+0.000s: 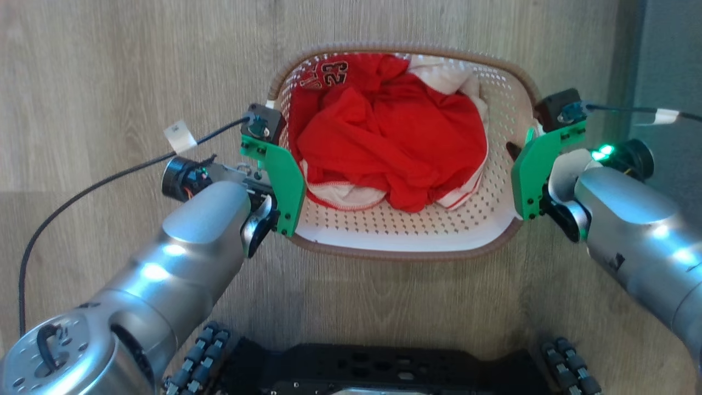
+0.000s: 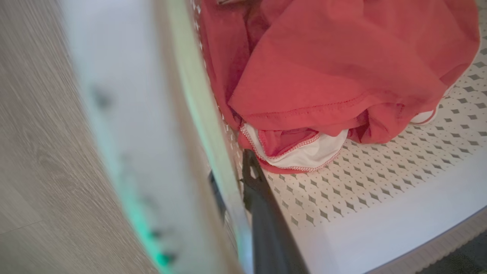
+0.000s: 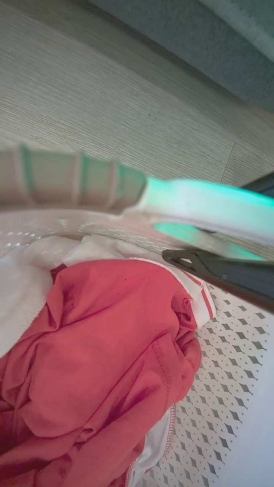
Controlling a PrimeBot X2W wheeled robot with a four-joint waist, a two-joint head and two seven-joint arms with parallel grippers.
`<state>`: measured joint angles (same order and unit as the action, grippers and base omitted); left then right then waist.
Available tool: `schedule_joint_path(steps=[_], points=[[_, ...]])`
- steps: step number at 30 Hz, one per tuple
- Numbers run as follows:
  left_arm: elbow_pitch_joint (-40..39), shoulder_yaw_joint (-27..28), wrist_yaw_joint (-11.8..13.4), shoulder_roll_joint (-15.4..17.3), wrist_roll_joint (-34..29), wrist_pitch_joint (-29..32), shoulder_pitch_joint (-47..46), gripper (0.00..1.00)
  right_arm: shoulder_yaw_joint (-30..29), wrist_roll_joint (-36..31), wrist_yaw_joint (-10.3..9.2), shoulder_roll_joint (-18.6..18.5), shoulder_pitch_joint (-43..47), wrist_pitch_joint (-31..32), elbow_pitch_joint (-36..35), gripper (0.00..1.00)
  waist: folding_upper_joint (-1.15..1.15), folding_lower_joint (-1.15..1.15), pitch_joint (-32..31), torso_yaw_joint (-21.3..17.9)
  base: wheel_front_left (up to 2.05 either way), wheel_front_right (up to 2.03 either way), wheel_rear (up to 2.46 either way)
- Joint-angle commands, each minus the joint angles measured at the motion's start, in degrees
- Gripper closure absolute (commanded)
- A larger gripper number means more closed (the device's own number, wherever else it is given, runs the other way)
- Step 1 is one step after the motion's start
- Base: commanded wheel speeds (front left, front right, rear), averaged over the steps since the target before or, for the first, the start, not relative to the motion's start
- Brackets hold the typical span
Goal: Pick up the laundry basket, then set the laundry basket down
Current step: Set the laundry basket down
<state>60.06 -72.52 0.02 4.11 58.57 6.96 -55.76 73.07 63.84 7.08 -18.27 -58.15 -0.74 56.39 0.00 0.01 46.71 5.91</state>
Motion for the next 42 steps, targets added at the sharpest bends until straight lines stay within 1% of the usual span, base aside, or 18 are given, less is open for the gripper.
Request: schedule_joint_path(steps=[1, 8, 22, 25, 26, 27, 28, 29, 30, 33, 42], points=[[-2.6, -0.6, -1.4, -1.2, 0.1, 0.5, 0.8, 1.0, 0.3, -1.2, 0.41, 0.5, 0.4, -2.4, -1.2, 1.0, 0.0, -0.01, 0.9, 0.0, 0.0, 0.0, 0.0], [-2.3, -0.7, -1.4, -1.2, 0.2, 0.4, -0.5, 1.0, 0.3, -0.7, 0.41, 0.3, -0.9, -3.5, -0.5, 1.0, 0.0, -0.01, 2.9, 0.1, 0.0, 0.0, 0.0], [-2.6, -0.8, -0.9, -1.2, 0.4, 0.0, -1.2, 1.0, 0.3, -0.9, 0.41, 0.2, -1.3, -5.0, -0.1, 1.0, 0.0, -0.01, 4.2, 0.2, 0.0, 0.0, 0.0], [-2.6, -0.8, -0.7, -1.2, 0.4, -0.2, -1.2, 1.0, 0.3, -0.3, 0.41, 0.1, -1.5, -5.0, 0.3, 1.0, 0.0, -0.01, 4.3, 0.3, 0.0, 0.0, 0.0], [-2.5, -0.8, -0.2, -1.2, 0.6, -0.3, -1.2, 1.0, 0.3, -0.1, 0.41, 0.0, -1.5, -4.9, 0.4, 1.0, 0.0, -0.01, 4.3, 0.3, 0.0, 0.0, 0.0], [-2.4, -0.8, 0.4, -1.2, 0.5, -0.7, -1.3, 0.52, 0.3, 0.2, 0.41, 0.0, -1.5, -4.8, 0.6, 0.87, 0.0, -0.01, 4.3, 0.4, 0.0, 0.0, 0.0], [-2.4, -0.8, 0.4, -1.2, 0.5, -0.7, -1.3, 0.52, 0.3, 0.2, 0.41, 0.0, -1.5, -4.8, 0.6, 0.87, 0.0, -0.01, 4.3, 0.4, 0.0, 0.0, 0.0], [-2.3, -0.8, 1.0, -1.2, 0.5, -1.0, -1.3, 0.0, 0.3, 0.3, 0.41, 0.0, -1.5, -4.8, 0.8, 0.52, 0.0, -0.01, 4.2, 0.4, 0.0, 0.0, 0.0], [-2.2, -0.8, 1.5, -1.2, 0.8, -1.0, -1.3, 0.0, 0.3, 0.3, 0.41, -0.1, -1.6, -4.9, 1.0, 0.0, 0.0, -0.01, 4.2, 0.4, 0.0, 0.0, 0.0], [-2.3, -0.8, 2.2, -1.2, 1.1, -0.6, -1.2, 0.0, 0.3, 0.8, 0.41, 0.1, -1.5, -4.9, 1.9, 0.0, 0.0, -0.01, 4.1, 0.5, 0.0, 0.0, 0.0], [-2.1, -0.8, 4.2, -1.2, 0.3, -2.1, -1.6, 0.0, 0.3, 1.2, 0.41, 0.4, -1.4, -4.6, 2.7, 0.0, 0.0, -0.01, 4.0, 0.6, 0.0, 0.0, 0.0]])
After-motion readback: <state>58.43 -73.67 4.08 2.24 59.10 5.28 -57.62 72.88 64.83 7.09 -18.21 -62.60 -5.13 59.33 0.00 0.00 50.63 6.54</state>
